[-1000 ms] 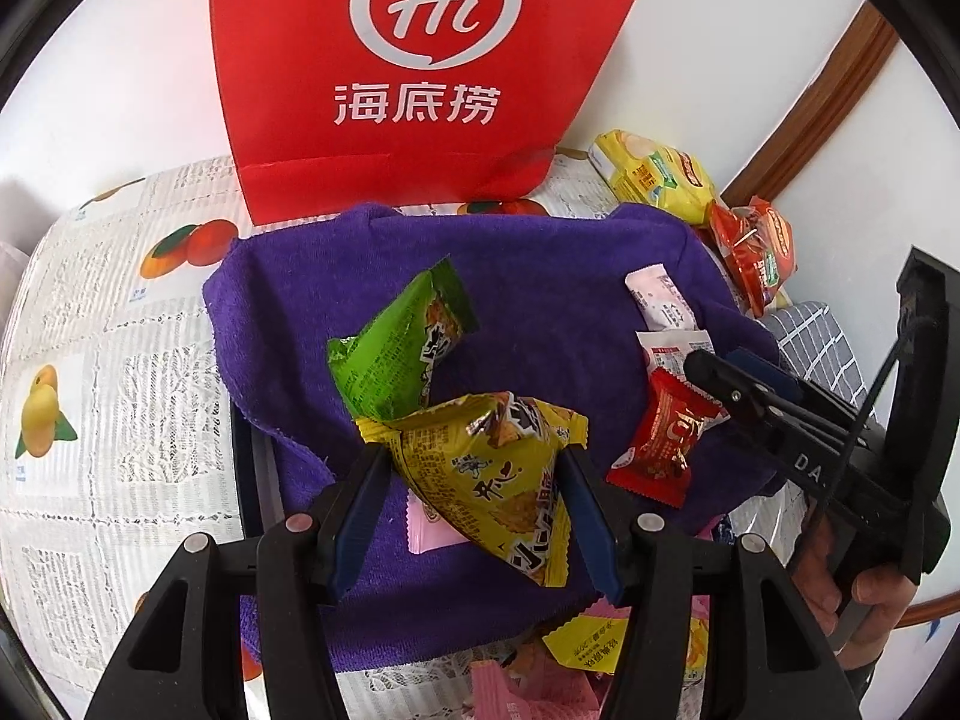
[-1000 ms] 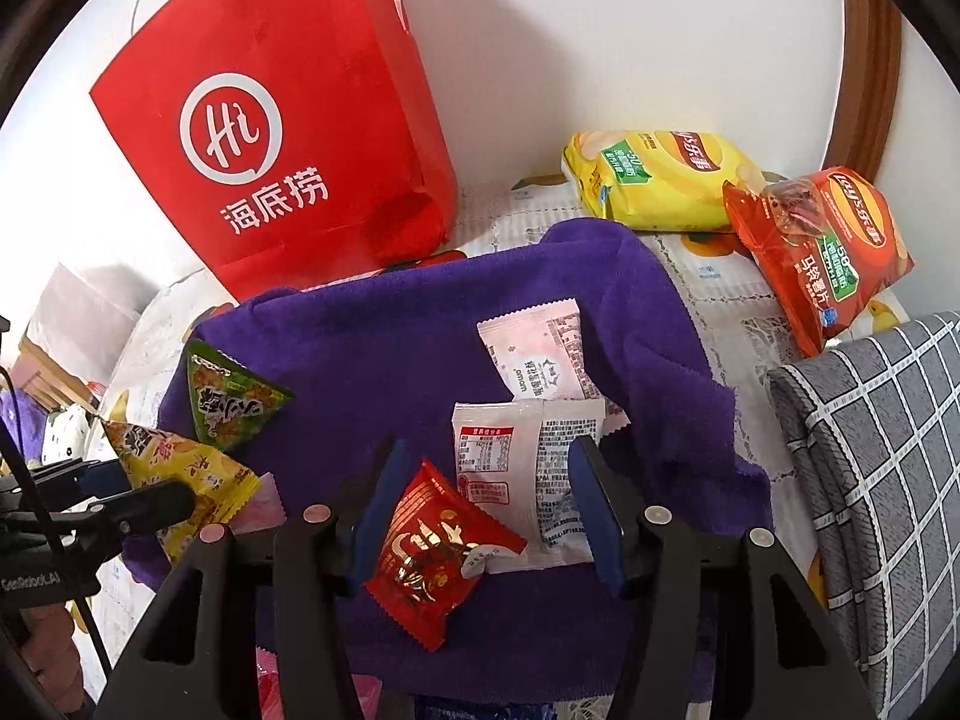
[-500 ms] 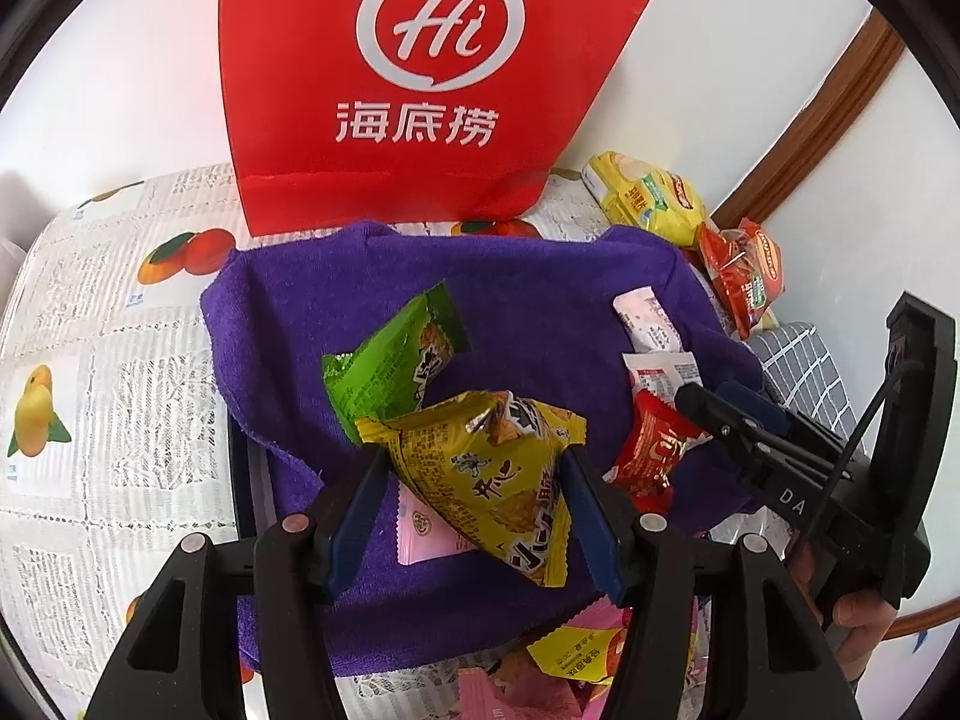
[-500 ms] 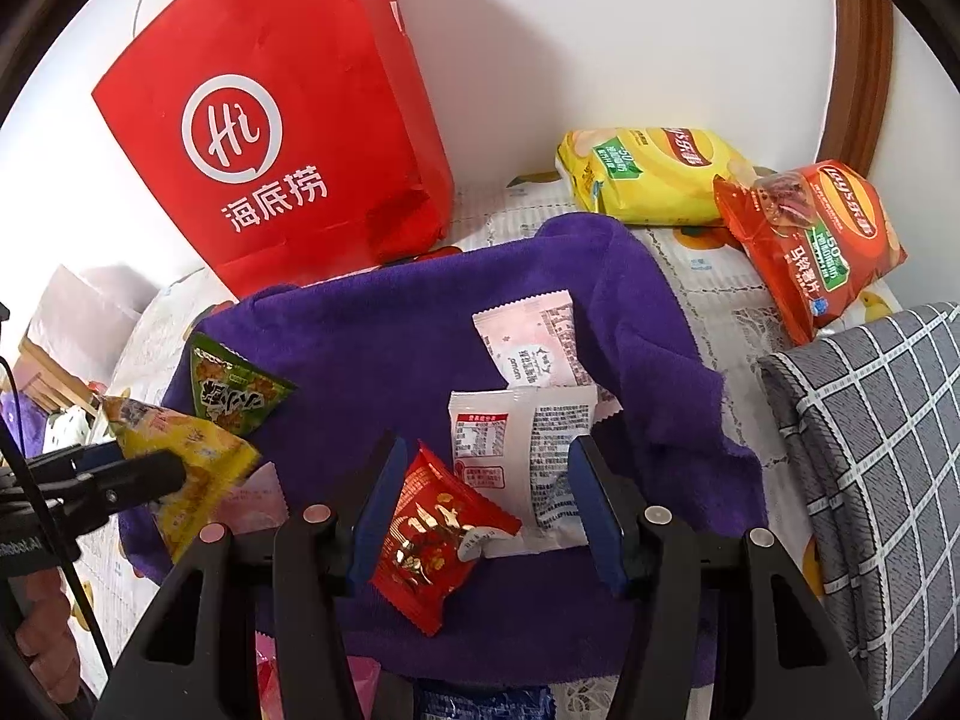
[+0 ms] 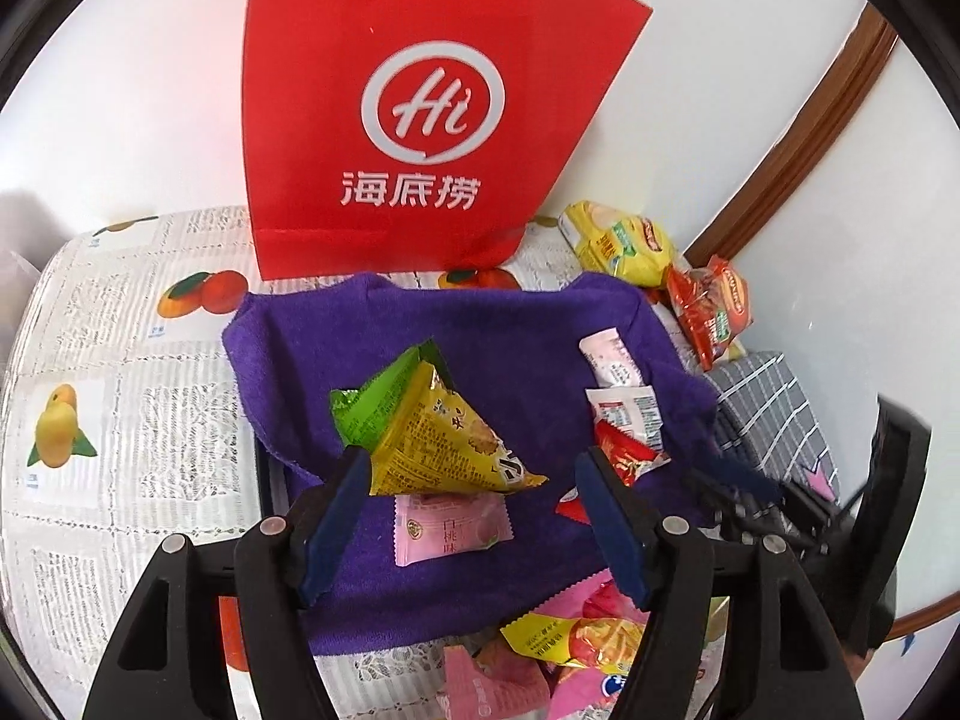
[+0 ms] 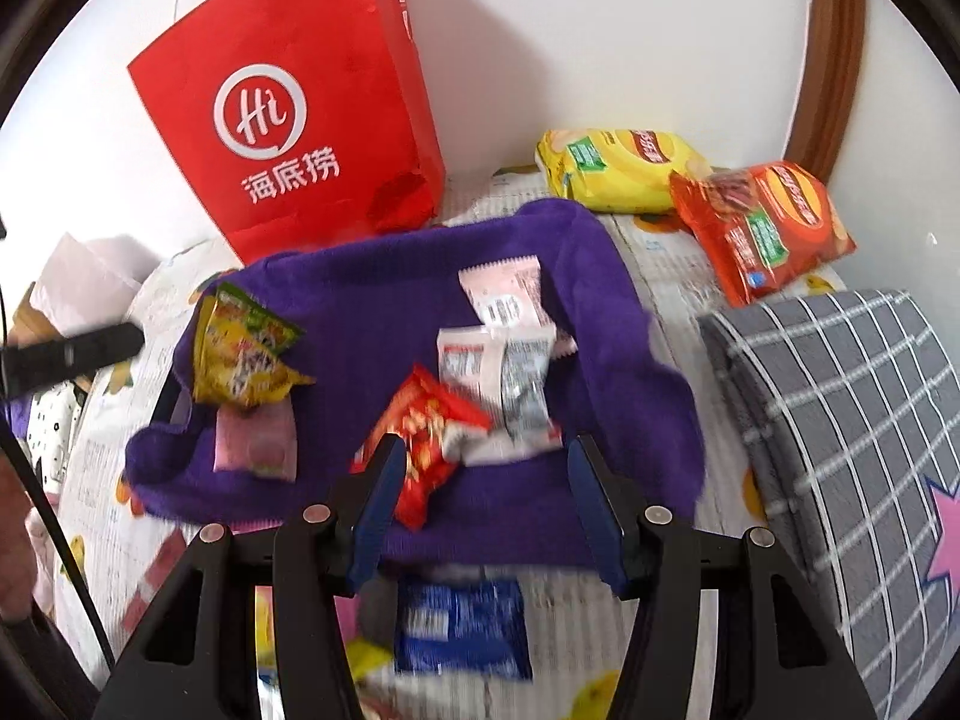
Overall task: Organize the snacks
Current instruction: 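Withdraw both tools back toward the remaining snacks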
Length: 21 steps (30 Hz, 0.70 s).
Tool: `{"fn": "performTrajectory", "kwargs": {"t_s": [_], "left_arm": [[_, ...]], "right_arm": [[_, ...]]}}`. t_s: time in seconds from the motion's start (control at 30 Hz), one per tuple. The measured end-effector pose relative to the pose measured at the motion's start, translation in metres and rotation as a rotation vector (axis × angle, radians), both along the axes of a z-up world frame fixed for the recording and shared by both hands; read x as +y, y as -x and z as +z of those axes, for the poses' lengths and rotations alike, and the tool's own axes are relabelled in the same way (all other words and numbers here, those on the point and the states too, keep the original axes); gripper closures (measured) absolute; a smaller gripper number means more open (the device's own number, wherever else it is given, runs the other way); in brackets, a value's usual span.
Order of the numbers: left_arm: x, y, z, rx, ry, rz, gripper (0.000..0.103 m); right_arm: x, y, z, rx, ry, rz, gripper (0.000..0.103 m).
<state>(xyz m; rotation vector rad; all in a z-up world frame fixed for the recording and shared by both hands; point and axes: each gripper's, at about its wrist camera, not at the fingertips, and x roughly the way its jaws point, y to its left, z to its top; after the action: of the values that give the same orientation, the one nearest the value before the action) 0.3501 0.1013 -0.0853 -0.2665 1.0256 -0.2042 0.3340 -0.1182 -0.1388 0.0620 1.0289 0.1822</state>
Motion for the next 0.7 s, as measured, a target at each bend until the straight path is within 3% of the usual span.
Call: {"fn": "performTrajectory", "kwargs": {"t_s": [0.3, 0.47, 0.7], "left_arm": [[0.0, 0.009, 0.015, -0.017, 0.013, -0.007, 0.034], [-0.001, 0.011, 0.019, -0.023, 0.013, -0.008, 0.034], [0.002, 0.011, 0.02, -0.025, 0.013, -0.003, 0.034]], "right_arm": [[-0.005, 0.037, -0.029, 0.088, -0.004, 0.011, 0.045], [0.013, 0.044, -0.053, 0.148, 0.062, 0.076, 0.045], [0.027, 0.043, -0.06, 0.113, 0.09, 0.078, 0.029]]}}
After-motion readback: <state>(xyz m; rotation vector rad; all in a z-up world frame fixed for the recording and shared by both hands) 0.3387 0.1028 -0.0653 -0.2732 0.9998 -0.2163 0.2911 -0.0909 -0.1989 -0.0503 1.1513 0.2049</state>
